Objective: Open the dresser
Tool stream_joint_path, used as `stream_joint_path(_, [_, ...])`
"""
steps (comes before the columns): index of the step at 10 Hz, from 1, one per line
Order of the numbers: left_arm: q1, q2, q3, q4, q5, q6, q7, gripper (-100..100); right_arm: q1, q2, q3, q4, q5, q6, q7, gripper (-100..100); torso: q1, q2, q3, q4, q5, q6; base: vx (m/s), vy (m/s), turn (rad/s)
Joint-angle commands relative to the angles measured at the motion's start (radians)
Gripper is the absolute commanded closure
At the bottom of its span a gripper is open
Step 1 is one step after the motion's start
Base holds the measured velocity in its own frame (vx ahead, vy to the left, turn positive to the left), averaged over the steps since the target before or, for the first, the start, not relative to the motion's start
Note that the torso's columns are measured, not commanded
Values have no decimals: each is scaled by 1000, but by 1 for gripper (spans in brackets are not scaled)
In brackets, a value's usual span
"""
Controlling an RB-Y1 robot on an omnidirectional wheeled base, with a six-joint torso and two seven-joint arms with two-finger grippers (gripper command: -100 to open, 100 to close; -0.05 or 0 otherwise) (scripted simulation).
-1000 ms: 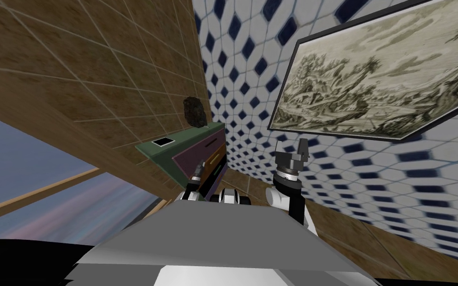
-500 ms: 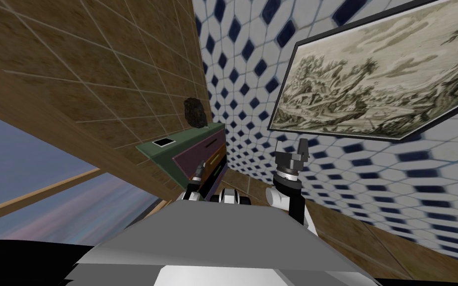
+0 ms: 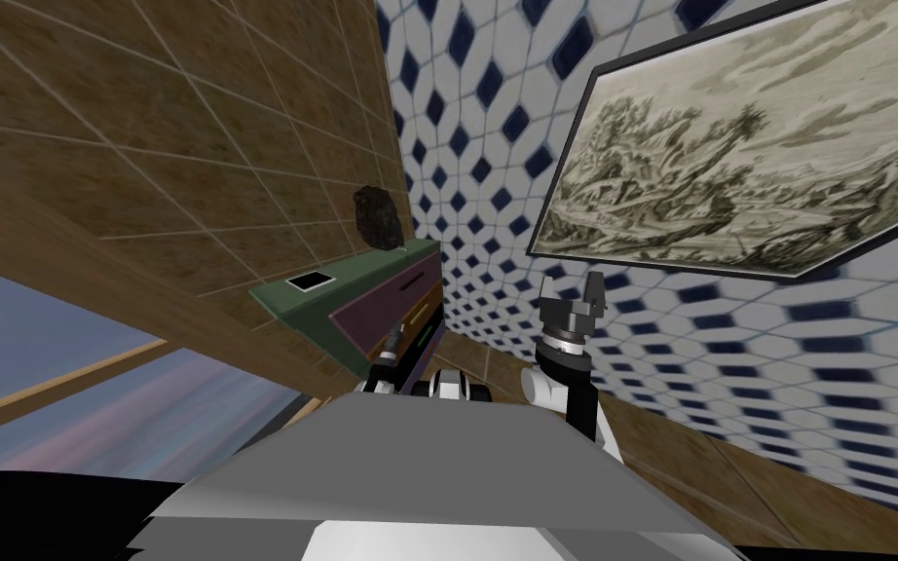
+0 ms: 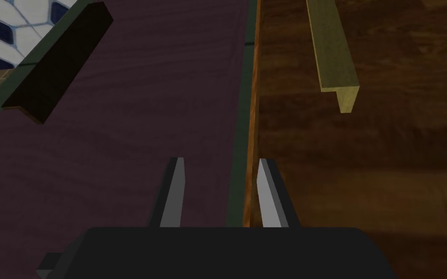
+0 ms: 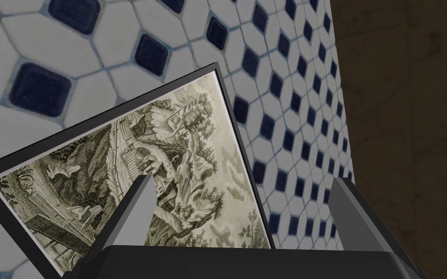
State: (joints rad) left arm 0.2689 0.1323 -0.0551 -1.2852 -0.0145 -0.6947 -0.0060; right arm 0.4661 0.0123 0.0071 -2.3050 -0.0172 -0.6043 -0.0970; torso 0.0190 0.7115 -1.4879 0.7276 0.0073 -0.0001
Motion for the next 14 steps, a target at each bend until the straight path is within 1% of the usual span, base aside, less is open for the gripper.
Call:
stream_joint_path(1, [-19, -8, 13, 64, 5, 4, 0, -100, 0, 0, 0, 0, 0, 0, 0, 0, 1, -1, 0, 0, 0, 0, 25, -2, -12])
stream_joint_path(3, [-28, -36, 12, 113, 6, -1, 1, -100, 0, 0, 0, 0, 0, 0, 0, 0, -1, 0, -1, 1, -1, 0, 41, 11, -14])
stream_joint_path(5, [-35, -73, 12, 151, 7, -5, 2, -100, 0, 0, 0, 0, 0, 0, 0, 0, -8, 7, 3, 4, -4, 0, 38, 1, -15])
stream_joint_path(6, [-40, -115, 11, 177, 8, -7, 3, -100, 0, 0, 0, 0, 0, 0, 0, 0, -11, 13, 6, 6, -5, 0, 55, 6, -10])
stream_joint_path(7, [-42, -133, 11, 185, 8, -8, 3, -100, 0, 0, 0, 0, 0, 0, 0, 0, -15, 20, 9, 8, -6, 0, 50, 4, -1])
stream_joint_path(8, [-42, -144, 11, 189, 8, -8, 3, -100, 0, 0, 0, 0, 0, 0, 0, 0, -19, 26, 12, 10, -7, 0, 6, -6, 15])
stream_joint_path(9, [-41, -132, 11, 180, 8, -4, 5, -100, 0, 0, 0, 0, 0, 0, 0, 0, -20, 30, 14, 11, -8, 0, 0, 0, 0])
stream_joint_path(10, [-58, -135, 15, 167, 10, 27, 4, -100, 0, 0, 0, 0, 0, 0, 0, 0, -20, 30, 15, 12, -8, 0, 24, -13, 40])
stream_joint_path(11, [-51, -134, 13, 175, 9, 9, 5, -100, 0, 0, 0, 0, 0, 0, 0, 0, -20, 27, 13, 11, -8, 0, 8, -12, 15])
stream_joint_path(12, [-52, -134, 14, 174, 10, 13, 5, 100, 0, 0, 0, 0, 0, 0, 0, 0, -19, 27, 12, 10, -7, 0, 0, 0, 0])
stream_joint_path(13, [-51, -144, 11, 163, 7, 23, -3, 100, 0, 0, 0, 0, 0, 0, 0, 0, -18, 27, 12, 10, -7, 0, -52, -101, 39])
stream_joint_path(14, [-50, -146, 10, 160, 6, 25, -4, 100, 0, 0, 0, 0, 0, 0, 0, 0, -23, 24, 12, 4, -4, 2, -83, -182, 0])
